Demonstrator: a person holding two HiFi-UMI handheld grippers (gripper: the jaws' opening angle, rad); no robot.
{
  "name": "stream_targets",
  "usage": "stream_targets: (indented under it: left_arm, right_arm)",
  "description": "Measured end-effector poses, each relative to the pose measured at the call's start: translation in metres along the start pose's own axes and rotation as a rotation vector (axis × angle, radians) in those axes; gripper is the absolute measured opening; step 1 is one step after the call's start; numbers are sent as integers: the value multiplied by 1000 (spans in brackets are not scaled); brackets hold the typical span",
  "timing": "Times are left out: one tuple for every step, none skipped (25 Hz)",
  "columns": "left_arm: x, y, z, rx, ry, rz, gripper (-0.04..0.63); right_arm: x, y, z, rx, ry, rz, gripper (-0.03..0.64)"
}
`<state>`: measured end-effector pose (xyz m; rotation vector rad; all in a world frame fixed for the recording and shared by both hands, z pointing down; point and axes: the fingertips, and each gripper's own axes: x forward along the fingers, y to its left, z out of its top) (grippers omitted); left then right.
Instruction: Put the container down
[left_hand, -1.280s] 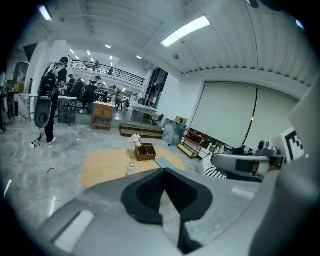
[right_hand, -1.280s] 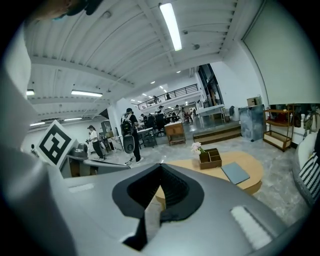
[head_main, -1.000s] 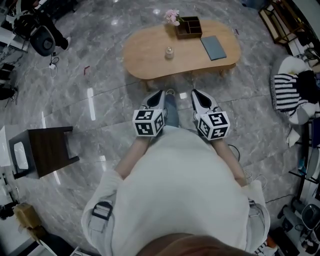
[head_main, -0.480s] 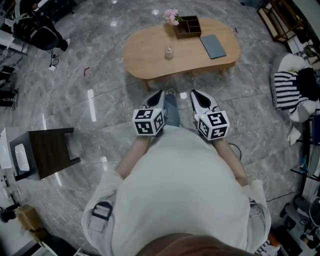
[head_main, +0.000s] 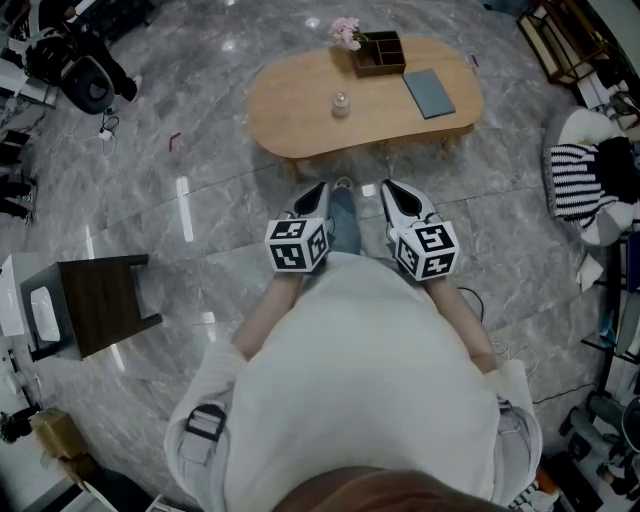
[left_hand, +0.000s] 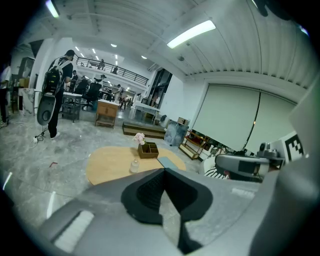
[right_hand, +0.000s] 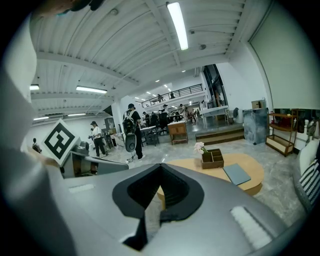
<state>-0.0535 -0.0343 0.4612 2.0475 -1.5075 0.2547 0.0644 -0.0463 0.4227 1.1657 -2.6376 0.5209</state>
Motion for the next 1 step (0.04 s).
stream_targets:
  left_arm:
    - [1,0,0,-2,0,1,2]
  right_arm:
    - [1,0,0,2,1,1,-2]
